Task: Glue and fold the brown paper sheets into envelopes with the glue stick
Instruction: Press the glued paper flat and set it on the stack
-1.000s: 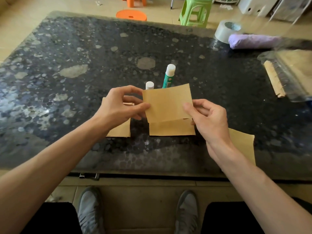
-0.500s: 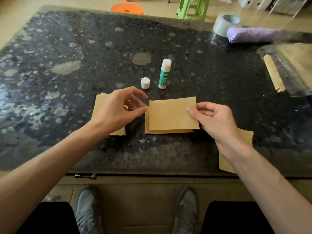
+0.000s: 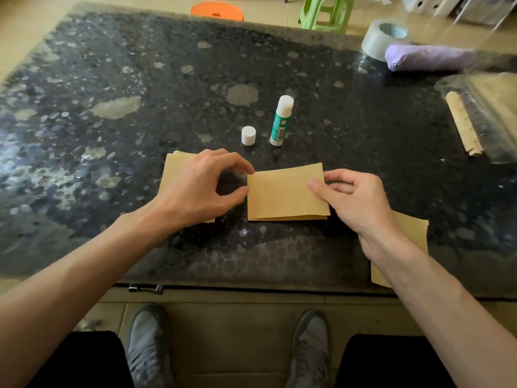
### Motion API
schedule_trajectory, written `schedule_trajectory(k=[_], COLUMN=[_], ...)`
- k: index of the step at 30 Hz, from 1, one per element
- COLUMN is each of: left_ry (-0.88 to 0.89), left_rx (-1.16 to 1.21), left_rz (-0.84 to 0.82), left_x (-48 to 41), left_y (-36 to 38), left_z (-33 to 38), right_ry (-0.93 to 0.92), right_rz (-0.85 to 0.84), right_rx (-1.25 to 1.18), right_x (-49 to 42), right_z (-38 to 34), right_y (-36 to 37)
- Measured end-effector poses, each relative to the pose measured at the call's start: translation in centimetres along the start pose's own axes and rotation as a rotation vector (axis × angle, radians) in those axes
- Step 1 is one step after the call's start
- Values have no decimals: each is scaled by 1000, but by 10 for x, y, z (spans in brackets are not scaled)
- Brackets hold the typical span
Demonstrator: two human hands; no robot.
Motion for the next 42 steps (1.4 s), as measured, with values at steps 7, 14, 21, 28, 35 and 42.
schedule_trajectory(k=[7, 14, 21, 28, 35, 42], left_ry=[27, 26, 24, 23, 18, 15], left_rx=[-144, -190, -216, -211, -211, -211], left_rz=[-61, -90, -102, -94, -113, -115], left_x=[1, 1, 0, -1, -1, -1], left_y=[12, 15, 15, 15, 17, 17], left_z=[-3, -5, -7, -9, -11, -9], right_ry=[-11, -15, -21, -22, -26, -28], right_rz=[-4, 4, 10, 15, 16, 22], right_rx=[21, 45, 77, 98, 108, 128], right_x=[1, 1, -1, -1, -1, -2], right_z=[-2, -1, 1, 0, 0, 0], right_y=[1, 2, 1, 1, 1, 0])
Point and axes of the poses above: each hand's wrist, its own x-axis away from the middle knuckle, its own y-axis out of the palm, z = x × y, the point moved 9 cm from there along -x, towards the middle knuckle, and after that the axes turned 8 degrees about -x, right-handed, at the moved point
